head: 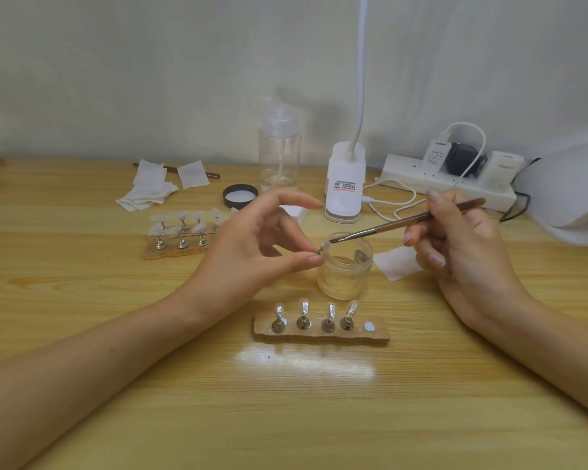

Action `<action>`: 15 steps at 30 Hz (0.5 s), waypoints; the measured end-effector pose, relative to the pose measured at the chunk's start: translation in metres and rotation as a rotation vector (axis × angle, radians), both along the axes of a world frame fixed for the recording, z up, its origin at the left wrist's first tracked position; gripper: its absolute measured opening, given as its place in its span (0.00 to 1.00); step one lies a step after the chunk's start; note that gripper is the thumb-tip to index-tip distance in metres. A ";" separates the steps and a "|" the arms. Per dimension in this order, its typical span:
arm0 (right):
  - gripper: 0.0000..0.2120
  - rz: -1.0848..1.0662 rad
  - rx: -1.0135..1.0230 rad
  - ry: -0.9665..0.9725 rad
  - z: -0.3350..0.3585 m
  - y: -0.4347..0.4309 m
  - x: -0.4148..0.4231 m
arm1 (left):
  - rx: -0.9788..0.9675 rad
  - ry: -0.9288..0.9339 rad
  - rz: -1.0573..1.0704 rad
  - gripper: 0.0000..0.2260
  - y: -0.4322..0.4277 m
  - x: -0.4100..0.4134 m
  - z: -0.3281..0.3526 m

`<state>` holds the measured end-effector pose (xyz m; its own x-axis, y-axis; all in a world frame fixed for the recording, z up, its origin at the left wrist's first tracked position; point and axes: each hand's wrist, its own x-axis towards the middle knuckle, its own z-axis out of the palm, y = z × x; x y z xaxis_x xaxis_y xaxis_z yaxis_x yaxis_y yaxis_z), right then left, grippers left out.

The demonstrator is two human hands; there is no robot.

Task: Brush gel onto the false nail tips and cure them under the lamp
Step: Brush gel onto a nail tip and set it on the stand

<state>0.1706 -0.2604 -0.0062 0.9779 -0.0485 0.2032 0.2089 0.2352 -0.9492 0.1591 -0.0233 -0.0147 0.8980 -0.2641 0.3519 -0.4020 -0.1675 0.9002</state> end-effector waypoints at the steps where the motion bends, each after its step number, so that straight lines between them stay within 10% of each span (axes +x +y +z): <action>1: 0.13 0.015 0.011 -0.010 0.000 0.000 0.000 | 0.001 0.001 0.001 0.24 0.000 0.000 0.000; 15: 0.13 0.064 -0.025 -0.038 0.000 0.001 0.000 | -0.003 0.021 0.004 0.24 0.000 0.000 0.001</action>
